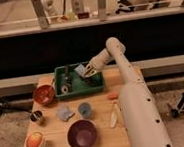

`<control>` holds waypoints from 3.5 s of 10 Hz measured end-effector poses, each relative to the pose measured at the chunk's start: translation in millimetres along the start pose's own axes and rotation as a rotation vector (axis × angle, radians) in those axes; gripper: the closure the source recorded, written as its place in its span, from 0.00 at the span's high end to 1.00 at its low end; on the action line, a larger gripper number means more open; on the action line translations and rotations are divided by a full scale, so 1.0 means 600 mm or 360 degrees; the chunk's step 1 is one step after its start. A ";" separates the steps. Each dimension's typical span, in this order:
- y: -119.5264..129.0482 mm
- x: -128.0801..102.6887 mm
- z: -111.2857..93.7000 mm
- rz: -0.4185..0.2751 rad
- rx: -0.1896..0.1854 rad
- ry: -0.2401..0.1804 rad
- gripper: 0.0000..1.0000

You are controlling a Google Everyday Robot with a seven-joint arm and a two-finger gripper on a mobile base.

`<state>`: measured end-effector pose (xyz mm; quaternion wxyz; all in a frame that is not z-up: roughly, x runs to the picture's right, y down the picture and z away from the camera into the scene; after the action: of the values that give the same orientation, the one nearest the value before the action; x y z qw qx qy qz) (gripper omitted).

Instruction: Wipe tray with sponge

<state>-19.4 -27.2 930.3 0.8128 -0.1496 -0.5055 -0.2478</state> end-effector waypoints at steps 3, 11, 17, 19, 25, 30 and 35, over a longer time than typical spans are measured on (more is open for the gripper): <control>0.032 -0.012 0.015 -0.0031 0.0010 -0.0176 0.00; 0.051 -0.026 0.024 -0.0046 0.0121 0.0017 0.00; 0.057 -0.026 0.046 -0.0020 0.0104 -0.0039 0.00; 0.052 -0.030 0.058 -0.0033 0.0089 -0.0091 0.00; 0.050 -0.019 0.054 0.0008 0.0110 -0.0028 0.00; 0.046 -0.009 0.055 0.0029 0.0110 -0.0006 0.00; 0.042 -0.046 0.089 -0.0064 0.0033 -0.0155 0.00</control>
<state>-55.7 27.1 929.4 0.7837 -0.1428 -0.5498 -0.2513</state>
